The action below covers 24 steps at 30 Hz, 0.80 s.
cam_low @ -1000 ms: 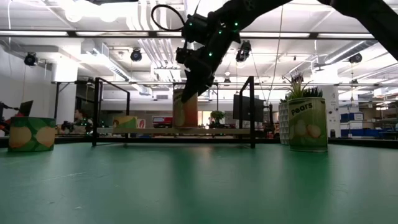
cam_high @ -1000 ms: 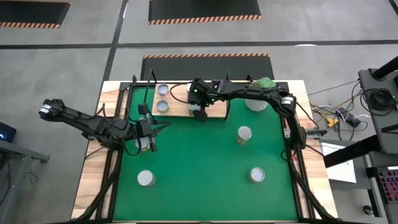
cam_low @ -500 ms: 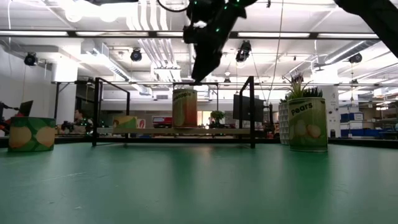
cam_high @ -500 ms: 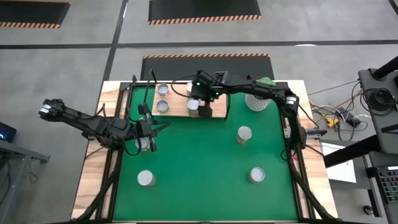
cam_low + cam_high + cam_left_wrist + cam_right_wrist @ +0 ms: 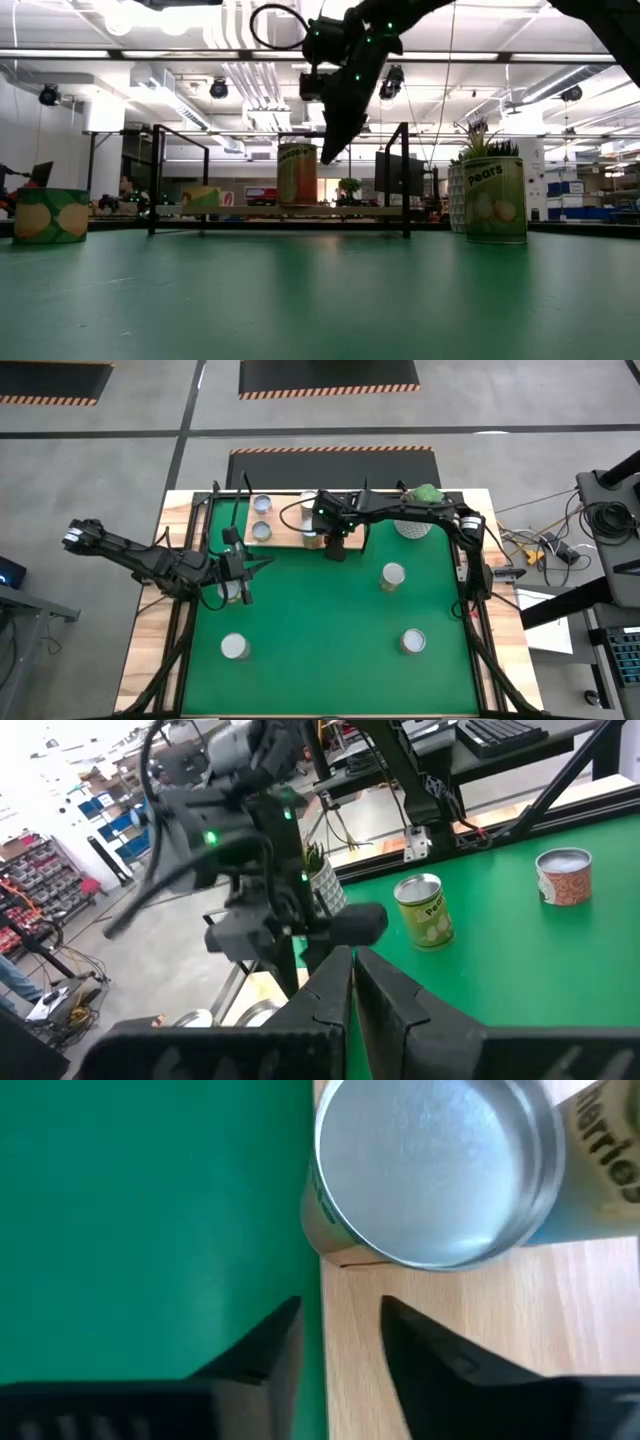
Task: Pick and place cans onto a shelf
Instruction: Put the canned pineapple on the shelf
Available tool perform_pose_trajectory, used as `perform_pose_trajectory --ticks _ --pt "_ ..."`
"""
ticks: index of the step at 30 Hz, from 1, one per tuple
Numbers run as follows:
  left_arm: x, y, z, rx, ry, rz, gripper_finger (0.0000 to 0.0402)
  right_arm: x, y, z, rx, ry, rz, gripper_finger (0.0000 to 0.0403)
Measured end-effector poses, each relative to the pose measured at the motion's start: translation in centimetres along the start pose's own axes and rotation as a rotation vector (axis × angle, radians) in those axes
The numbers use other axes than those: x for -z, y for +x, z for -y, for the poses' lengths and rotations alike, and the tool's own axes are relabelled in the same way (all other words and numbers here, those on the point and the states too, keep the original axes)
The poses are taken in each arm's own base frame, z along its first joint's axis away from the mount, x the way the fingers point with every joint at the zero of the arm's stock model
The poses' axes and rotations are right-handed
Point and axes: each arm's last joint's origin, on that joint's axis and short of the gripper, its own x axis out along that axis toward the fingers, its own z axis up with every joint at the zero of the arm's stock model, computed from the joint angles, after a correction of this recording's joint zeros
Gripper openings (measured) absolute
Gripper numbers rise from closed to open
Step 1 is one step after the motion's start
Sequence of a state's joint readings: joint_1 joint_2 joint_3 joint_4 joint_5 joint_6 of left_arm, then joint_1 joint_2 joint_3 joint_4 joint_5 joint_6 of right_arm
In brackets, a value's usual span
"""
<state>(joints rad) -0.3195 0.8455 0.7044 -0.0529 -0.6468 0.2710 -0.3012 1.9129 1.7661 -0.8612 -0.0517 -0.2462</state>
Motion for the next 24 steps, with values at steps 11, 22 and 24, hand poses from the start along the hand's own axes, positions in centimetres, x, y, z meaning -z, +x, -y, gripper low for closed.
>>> perform_pose_trajectory --ticks 11,22,24 --pt "0.0 0.0 0.0 0.001 0.0 0.0 0.0 -0.5 0.6 0.2 0.02 0.018 0.085 0.001" --pt "0.0 0.0 0.0 0.002 0.001 0.0 0.0 -0.6 0.1 0.1 0.021 0.032 0.097 0.0009" --pt "0.0 0.0 0.0 0.002 0.001 0.0 0.0 -0.6 -0.7 -0.2 0.017 0.037 0.096 0.0009"
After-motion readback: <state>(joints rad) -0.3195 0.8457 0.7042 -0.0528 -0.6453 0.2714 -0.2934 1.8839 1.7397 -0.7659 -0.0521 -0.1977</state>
